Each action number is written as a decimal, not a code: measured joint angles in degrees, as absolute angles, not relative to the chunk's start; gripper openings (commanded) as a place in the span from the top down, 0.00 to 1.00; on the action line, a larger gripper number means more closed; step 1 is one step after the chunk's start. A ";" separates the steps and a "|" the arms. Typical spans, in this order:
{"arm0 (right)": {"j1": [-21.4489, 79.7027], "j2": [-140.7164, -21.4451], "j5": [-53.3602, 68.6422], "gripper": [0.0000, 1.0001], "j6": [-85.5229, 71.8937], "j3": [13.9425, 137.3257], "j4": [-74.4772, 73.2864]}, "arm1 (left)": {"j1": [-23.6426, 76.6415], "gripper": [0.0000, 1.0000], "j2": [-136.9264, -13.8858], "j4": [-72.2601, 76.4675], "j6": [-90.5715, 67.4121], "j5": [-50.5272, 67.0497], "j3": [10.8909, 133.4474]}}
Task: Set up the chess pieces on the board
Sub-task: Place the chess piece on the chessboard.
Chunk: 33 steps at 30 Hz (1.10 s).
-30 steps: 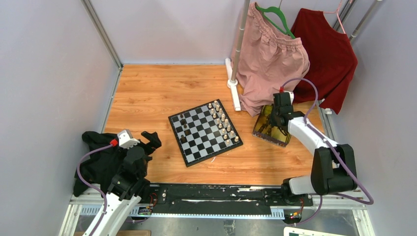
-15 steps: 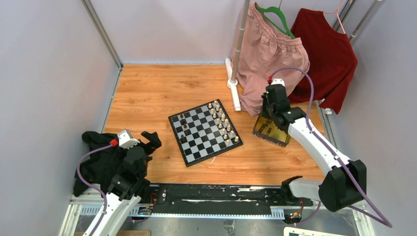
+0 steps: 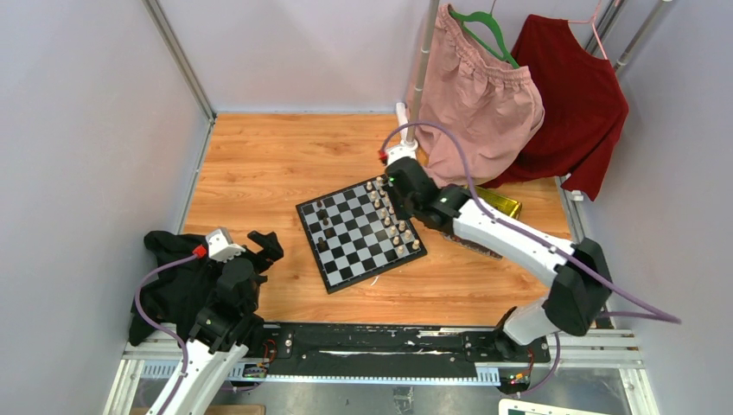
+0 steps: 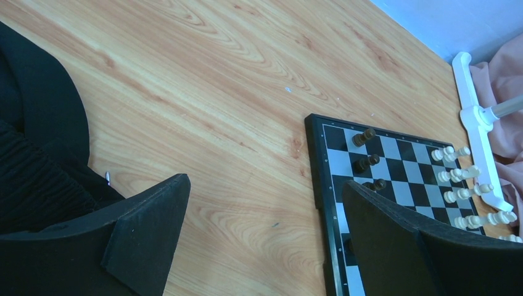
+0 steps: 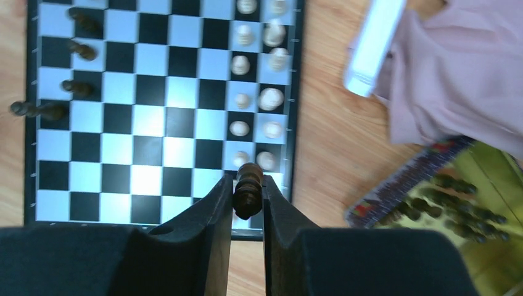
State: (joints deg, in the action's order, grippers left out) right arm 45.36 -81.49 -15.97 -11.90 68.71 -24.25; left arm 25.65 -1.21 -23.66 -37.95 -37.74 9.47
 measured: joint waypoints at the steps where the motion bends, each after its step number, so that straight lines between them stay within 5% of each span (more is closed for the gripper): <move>1: 46.94 -83.13 -15.90 1.00 -11.84 69.65 -24.25 | 25.65 0.00 -1.21 -23.68 -37.95 -37.74 9.47; 17: 57.63 -106.24 -11.79 1.00 -10.09 85.49 -24.03 | 25.65 0.00 -0.99 -23.73 -37.98 -37.76 9.45; 33: 59.75 -112.18 -10.24 0.98 -9.32 87.70 -23.55 | 25.65 0.00 -0.73 -23.70 -37.95 -37.74 9.30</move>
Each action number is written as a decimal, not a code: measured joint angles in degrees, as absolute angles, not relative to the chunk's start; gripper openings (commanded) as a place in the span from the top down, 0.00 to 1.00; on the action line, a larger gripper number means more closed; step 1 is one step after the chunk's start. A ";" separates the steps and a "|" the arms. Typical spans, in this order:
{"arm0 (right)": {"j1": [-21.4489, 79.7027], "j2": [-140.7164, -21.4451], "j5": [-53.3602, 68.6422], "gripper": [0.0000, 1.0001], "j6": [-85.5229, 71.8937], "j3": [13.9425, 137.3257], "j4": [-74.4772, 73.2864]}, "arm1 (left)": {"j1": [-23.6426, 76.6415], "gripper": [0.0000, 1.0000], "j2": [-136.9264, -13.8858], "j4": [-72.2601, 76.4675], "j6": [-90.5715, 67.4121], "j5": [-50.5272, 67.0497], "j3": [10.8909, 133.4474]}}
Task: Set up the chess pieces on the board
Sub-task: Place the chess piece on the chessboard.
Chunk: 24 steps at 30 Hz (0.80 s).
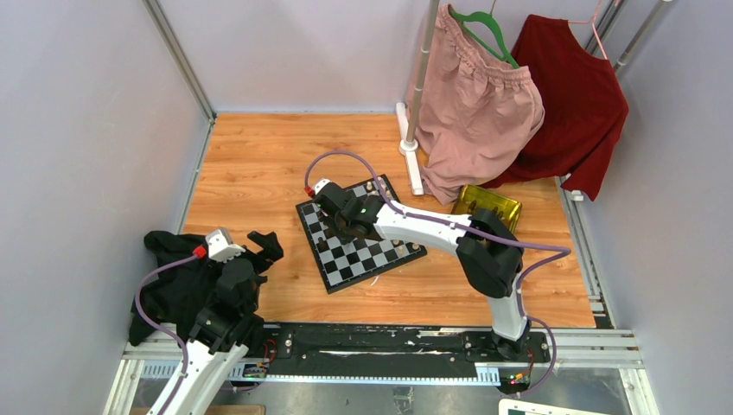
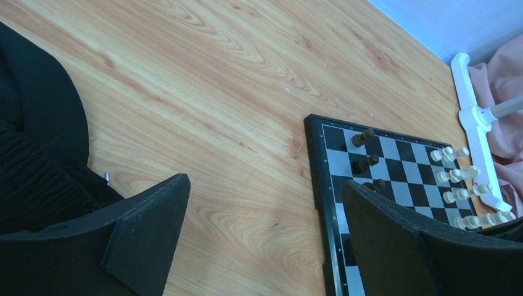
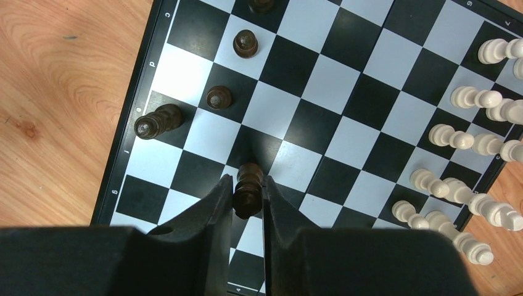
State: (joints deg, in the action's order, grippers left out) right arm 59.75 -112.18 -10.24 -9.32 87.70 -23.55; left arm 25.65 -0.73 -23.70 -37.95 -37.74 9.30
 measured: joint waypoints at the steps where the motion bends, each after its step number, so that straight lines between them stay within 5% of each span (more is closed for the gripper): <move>1: 59.75 -112.25 -10.20 0.98 -9.30 87.68 -23.49 | 25.65 0.00 -0.73 -23.70 -37.95 -37.74 9.30; 24: 59.75 -113.06 -9.96 0.86 -9.13 87.68 -20.95 | 25.65 0.00 -0.73 -23.68 -37.93 -37.71 9.28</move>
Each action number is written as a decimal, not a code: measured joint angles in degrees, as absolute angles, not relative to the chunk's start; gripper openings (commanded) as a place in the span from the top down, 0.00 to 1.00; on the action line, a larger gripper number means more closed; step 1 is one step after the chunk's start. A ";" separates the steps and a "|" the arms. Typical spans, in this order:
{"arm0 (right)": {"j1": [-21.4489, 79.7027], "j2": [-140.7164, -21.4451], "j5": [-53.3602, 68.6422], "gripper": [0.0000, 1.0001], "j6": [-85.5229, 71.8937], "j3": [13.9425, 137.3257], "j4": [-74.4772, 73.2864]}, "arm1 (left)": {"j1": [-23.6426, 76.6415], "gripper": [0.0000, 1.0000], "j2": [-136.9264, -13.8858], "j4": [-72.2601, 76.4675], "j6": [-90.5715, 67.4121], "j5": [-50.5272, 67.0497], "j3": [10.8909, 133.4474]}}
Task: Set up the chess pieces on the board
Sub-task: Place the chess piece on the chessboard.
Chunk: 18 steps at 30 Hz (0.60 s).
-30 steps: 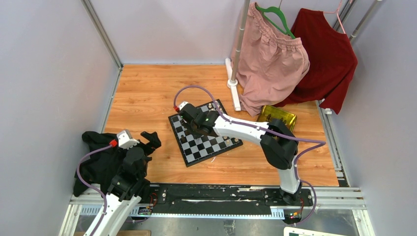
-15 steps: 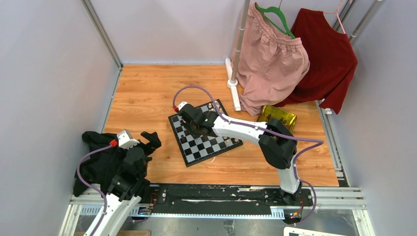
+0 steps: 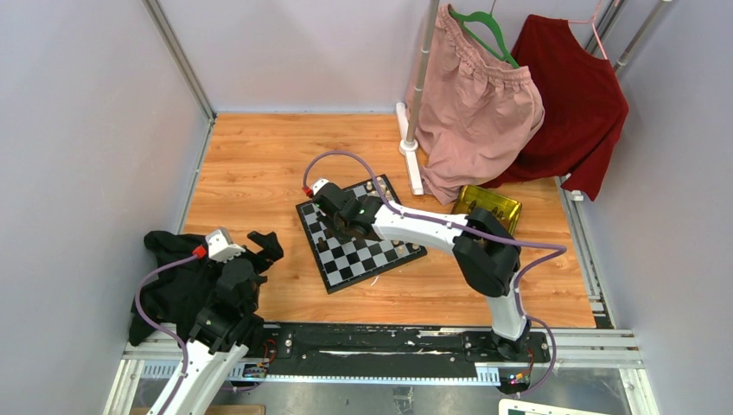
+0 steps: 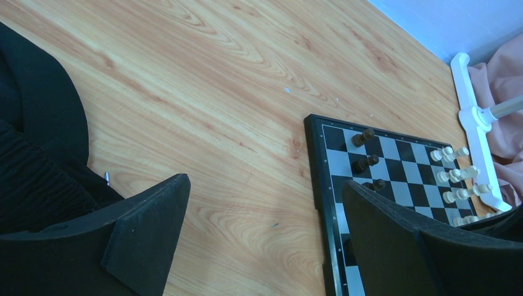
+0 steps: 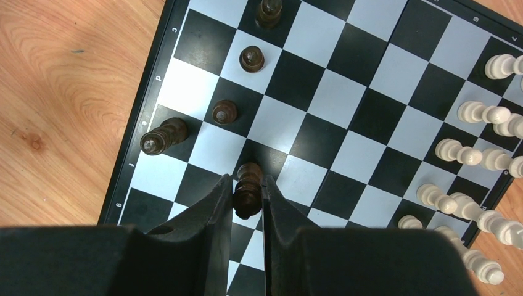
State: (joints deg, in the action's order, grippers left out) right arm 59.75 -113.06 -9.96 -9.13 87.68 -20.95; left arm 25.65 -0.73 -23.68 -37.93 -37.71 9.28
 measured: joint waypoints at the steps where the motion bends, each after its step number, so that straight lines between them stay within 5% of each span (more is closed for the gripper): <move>1: 59.75 -113.25 -9.87 0.86 -9.10 87.68 -20.95 | 25.65 0.00 -0.73 -23.70 -37.93 -37.71 9.28; 18: 59.75 -114.28 -9.39 0.65 -8.49 87.68 -20.62 | 25.65 0.00 -0.73 -23.68 -37.93 -37.69 9.19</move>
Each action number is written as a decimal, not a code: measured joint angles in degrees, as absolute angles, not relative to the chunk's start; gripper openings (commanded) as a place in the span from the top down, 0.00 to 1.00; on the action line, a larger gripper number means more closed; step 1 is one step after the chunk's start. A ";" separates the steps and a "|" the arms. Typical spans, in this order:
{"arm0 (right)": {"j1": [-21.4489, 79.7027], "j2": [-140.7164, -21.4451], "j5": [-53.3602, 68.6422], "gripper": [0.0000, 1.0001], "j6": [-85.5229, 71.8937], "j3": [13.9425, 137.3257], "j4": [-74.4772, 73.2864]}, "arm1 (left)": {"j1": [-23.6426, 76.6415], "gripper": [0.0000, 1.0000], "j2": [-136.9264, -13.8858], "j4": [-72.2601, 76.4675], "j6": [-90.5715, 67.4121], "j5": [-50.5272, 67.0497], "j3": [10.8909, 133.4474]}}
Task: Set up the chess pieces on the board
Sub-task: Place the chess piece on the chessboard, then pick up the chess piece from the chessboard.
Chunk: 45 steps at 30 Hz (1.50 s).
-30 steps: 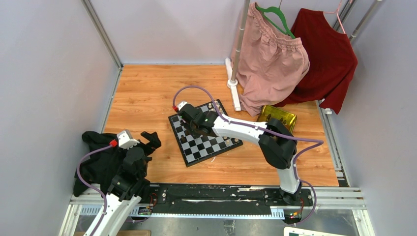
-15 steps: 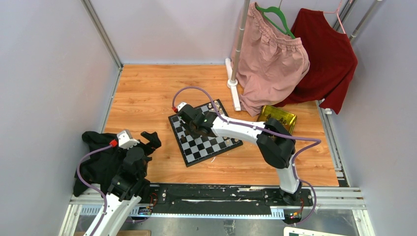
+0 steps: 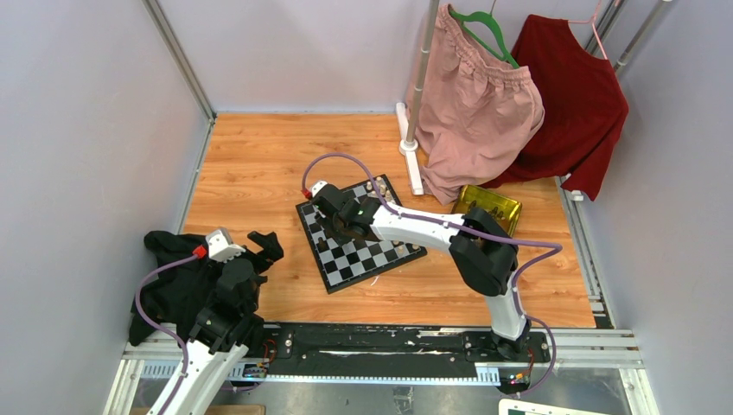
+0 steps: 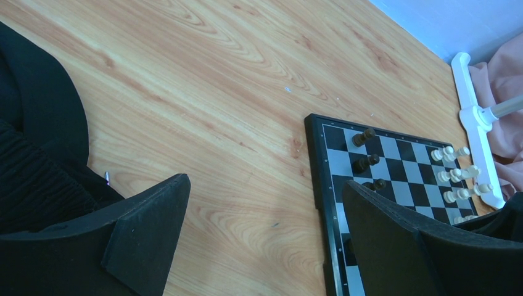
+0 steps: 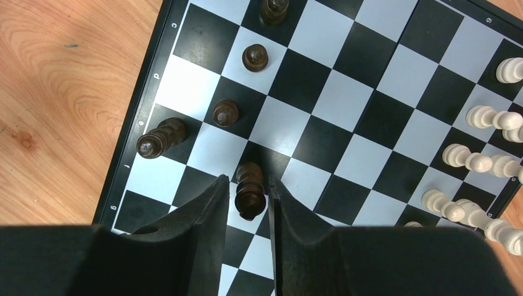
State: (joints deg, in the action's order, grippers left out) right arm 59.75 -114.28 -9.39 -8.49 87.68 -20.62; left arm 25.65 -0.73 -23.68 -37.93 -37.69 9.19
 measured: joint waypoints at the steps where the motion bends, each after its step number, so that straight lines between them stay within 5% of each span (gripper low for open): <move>1: 59.77 -114.28 -9.41 0.65 -8.29 87.68 -20.62 | 25.65 0.00 -0.73 -23.68 -37.93 -37.69 9.19; 45: 64.84 -115.72 -11.00 0.63 -1.58 95.98 -22.17 | 25.65 0.00 -0.73 -23.68 -37.93 -37.69 9.19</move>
